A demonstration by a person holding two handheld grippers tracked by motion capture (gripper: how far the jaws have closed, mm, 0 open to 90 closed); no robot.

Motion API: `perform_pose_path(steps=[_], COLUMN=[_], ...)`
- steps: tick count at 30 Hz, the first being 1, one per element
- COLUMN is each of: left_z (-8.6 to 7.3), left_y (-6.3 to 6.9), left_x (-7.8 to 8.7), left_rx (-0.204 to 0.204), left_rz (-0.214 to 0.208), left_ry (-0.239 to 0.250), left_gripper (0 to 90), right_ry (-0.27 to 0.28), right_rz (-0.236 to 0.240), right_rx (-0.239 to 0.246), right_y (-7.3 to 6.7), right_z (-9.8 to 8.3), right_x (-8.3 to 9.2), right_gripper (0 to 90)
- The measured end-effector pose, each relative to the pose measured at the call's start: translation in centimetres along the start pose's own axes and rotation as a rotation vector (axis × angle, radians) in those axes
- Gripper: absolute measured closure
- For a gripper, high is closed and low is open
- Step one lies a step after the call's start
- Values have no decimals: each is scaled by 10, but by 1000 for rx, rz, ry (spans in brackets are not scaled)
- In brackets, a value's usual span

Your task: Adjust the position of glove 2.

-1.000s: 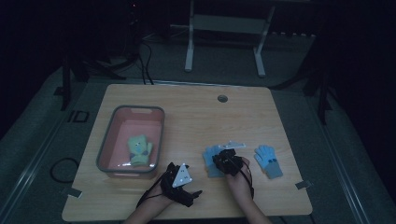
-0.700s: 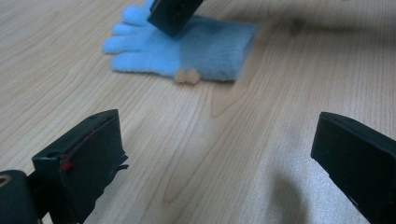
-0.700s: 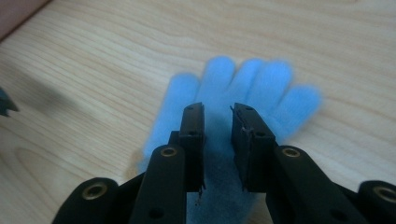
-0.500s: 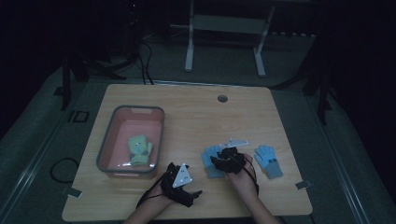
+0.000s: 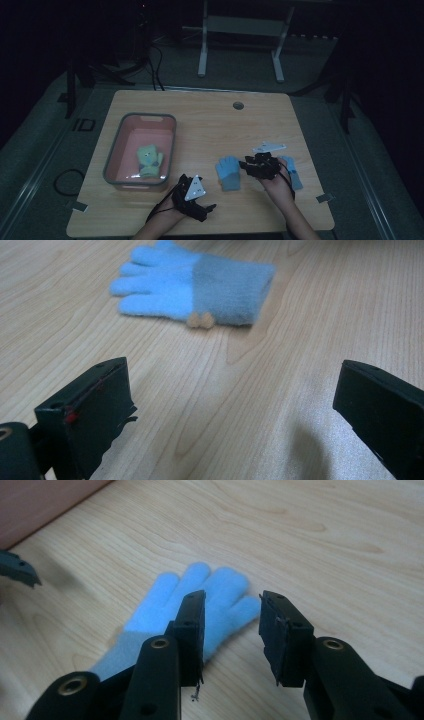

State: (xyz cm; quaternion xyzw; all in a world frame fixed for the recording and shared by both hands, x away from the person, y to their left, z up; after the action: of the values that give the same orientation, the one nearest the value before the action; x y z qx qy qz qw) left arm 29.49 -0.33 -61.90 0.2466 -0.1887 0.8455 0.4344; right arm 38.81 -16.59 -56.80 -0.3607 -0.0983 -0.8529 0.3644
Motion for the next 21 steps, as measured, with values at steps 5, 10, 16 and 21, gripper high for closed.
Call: perform_pose_path(steps=[5, 10, 16, 21], left_z=[0, 0, 0, 0], left_y=[-1, 0, -1, -1], left_x=[1, 0, 0, -1], left_rx=[-1, -3, -6, -6], left_rz=[2, 0, 5, 4], left_ry=[1, -2, -2, -6], left_gripper=[26, 26, 26, 26], right_ry=[29, 32, 30, 33], right_rz=[-5, -4, -42, -57], right_rx=[27, 4, 1, -16], right_y=[15, 34, 64, 87], right_z=[-2, -8, -19, -30], right_x=[13, 27, 43, 57], right_gripper=[615, 623, 638, 640])
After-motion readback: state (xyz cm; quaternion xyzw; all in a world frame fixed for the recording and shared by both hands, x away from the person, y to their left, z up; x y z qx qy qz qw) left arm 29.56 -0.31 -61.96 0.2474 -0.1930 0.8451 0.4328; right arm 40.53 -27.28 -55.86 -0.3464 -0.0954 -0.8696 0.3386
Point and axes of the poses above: each handheld gripper's, and its own axes: x roughly backward along the jaws, z roughly out of its top, y roughly to its right, the point moved 9 cm from there along -x, roughly forward along the jaws, and after that the axes turned 3 degrees about z, right-handed, at the moved point
